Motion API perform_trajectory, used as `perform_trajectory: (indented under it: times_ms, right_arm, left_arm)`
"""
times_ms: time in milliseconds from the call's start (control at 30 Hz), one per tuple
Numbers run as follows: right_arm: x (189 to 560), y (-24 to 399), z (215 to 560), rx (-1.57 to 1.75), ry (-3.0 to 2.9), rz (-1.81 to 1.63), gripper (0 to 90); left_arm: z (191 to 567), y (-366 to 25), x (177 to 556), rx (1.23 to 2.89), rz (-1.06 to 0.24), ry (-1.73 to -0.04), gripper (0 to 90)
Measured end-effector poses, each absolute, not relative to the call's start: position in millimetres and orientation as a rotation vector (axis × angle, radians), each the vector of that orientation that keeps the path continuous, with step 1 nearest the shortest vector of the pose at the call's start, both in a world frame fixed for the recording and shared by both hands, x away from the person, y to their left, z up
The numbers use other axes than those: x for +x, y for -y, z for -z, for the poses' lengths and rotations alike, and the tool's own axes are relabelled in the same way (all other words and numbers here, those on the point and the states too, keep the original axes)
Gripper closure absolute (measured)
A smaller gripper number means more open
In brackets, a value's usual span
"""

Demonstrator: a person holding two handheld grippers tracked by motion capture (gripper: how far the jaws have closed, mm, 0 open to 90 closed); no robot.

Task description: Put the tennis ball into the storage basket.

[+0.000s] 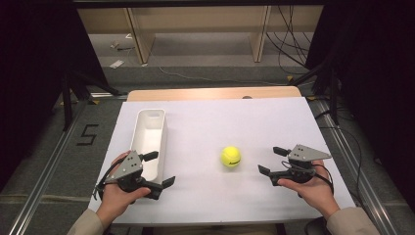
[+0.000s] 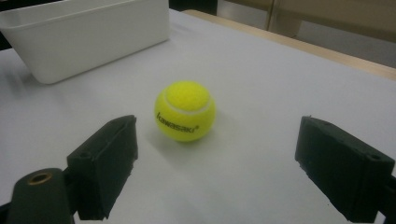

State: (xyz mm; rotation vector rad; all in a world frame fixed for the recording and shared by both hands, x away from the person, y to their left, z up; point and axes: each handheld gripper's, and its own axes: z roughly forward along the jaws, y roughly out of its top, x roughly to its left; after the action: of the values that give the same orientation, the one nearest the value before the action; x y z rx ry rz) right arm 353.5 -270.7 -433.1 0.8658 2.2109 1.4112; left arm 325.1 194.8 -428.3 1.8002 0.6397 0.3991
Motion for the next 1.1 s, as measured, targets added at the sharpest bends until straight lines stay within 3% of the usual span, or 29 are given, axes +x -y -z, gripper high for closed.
perform_trajectory:
  times_ms: [533, 1100]
  right_arm:
    - [358.6, 257.9, 434.1, 0.832, -2.257, -1.403, 9.3]
    - [392.3, 212.5, 446.4, 0.779, -2.377, -1.348, 4.6]
  left_arm:
    - [427.9, -194.5, 324.2, 1.802, -0.402, -0.635, 0.0]
    - [427.6, -194.8, 323.9, 1.802, -0.4, -0.632, 0.0]
